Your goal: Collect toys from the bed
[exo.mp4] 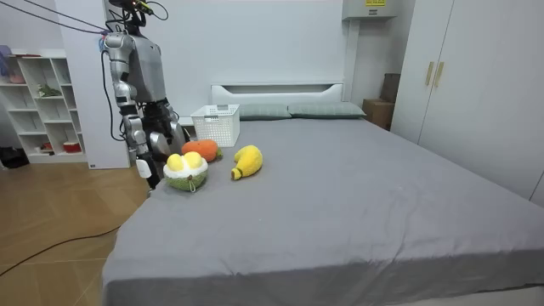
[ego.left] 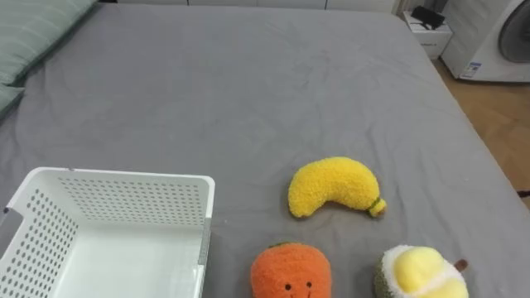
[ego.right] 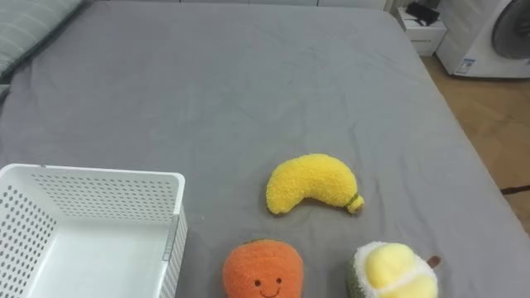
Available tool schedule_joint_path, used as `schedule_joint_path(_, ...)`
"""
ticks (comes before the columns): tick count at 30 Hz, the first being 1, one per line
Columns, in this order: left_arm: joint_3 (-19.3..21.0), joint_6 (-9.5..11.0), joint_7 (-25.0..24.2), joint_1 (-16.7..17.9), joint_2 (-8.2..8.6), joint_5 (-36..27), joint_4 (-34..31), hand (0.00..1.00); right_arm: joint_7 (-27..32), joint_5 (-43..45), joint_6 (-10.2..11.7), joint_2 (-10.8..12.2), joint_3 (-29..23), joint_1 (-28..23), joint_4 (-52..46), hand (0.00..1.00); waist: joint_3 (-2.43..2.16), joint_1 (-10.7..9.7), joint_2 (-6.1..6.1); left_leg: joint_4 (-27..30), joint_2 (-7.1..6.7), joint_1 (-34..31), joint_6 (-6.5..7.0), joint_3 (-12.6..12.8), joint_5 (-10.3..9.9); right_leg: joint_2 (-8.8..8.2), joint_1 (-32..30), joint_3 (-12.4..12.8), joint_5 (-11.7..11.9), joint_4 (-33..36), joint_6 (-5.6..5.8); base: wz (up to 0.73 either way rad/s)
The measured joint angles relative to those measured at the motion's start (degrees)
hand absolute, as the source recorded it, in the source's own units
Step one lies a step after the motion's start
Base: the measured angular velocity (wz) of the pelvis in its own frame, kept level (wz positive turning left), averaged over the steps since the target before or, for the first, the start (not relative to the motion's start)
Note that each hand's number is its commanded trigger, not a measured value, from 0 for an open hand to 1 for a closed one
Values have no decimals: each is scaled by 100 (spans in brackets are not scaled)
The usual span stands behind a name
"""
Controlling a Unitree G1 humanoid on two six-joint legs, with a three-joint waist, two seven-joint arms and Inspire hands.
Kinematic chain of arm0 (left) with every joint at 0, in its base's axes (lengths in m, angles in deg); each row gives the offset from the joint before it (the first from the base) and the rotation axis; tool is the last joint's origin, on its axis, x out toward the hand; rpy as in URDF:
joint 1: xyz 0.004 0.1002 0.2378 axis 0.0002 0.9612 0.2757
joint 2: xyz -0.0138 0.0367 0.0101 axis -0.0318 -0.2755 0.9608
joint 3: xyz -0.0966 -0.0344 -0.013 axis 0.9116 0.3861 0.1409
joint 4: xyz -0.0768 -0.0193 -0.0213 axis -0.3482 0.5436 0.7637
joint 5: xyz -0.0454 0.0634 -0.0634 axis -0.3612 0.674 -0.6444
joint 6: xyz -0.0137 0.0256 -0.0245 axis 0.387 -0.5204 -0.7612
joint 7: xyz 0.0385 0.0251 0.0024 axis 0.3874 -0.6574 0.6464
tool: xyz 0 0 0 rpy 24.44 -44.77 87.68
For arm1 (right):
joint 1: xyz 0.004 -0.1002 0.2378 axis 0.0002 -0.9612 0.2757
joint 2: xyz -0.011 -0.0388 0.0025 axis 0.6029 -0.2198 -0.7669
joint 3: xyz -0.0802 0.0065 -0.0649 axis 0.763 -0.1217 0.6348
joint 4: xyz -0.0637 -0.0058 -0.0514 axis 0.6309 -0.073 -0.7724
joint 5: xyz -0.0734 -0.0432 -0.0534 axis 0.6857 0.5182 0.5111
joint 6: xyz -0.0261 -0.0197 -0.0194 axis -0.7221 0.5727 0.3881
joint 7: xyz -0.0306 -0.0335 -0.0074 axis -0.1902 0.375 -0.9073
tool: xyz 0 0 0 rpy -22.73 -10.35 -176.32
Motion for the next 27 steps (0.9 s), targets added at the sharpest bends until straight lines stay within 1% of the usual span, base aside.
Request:
schedule_joint_path(4, -1, -5, 5, 4, 0, 0, 0, 0, -2, 6, 0, 0, 1, -4, 4, 0, 3, -26, -6, 0, 0, 1, 0, 4, 0, 0, -1, -3, 0, -1, 0, 0)
schedule_joint_path(6, -1, -15, 21, 16, 0, 7, 1, 0, -11, 40, 2, 0, 0, -4, 1, 0, -5, -85, 12, -1, 0, 0, 0, 5, 0, 0, -6, -1, 0, -2, 0, 0)
schedule_joint_path(8, 1, -23, 36, 18, -2, 39, 0, 0, -27, 172, 7, -1, -47, 2, -6, 0, -9, -90, 18, -4, 0, -8, 0, 7, 0, 1, -18, -1, 0, 0, 0, 0)
schedule_joint_path(11, 2, -23, 68, 18, -2, 52, -1, 0, -42, 178, 0, -3, -67, 36, 16, 0, -24, -88, 36, -9, 0, -5, 0, -2, 0, 0, -26, -20, 0, -6, 0, 0)
schedule_joint_path(13, 2, -26, 71, 19, -3, 53, -1, 0, -56, 177, -1, -2, -101, 41, 16, 0, -26, -86, 39, -9, -2, 0, 1, 1, 1, -1, -23, -19, 1, -3, 0, 0)
schedule_joint_path(17, -1, -35, 73, 21, -6, 82, 5, 0, -68, 169, -3, 0, -122, 23, 36, 0, -24, -86, 39, -9, -2, 9, 1, -7, 1, -1, -22, -17, 1, -2, 0, 0)
schedule_joint_path(21, 8, -127, 73, 17, -6, 85, 2, 0, -43, 116, -5, 1, -146, -22, 59, 0, -21, -87, 35, -21, -1, 12, 1, -13, 1, 3, -7, 15, 1, -8, 0, 0)
schedule_joint_path(24, 9, -146, 76, 15, -5, 83, 2, 0, 13, 115, -6, 1, -161, -21, 60, 0, -24, -86, 39, -21, -2, 22, 1, -8, 1, 5, -7, 23, 1, -5, 0, 0)
schedule_joint_path(27, 14, -148, 76, 29, -2, 84, 1, 0, 27, 113, -6, 3, -252, -40, 44, 0, -23, -103, 36, -24, -1, 12, 1, -4, 1, 3, -6, -24, 1, -9, 0, 0)
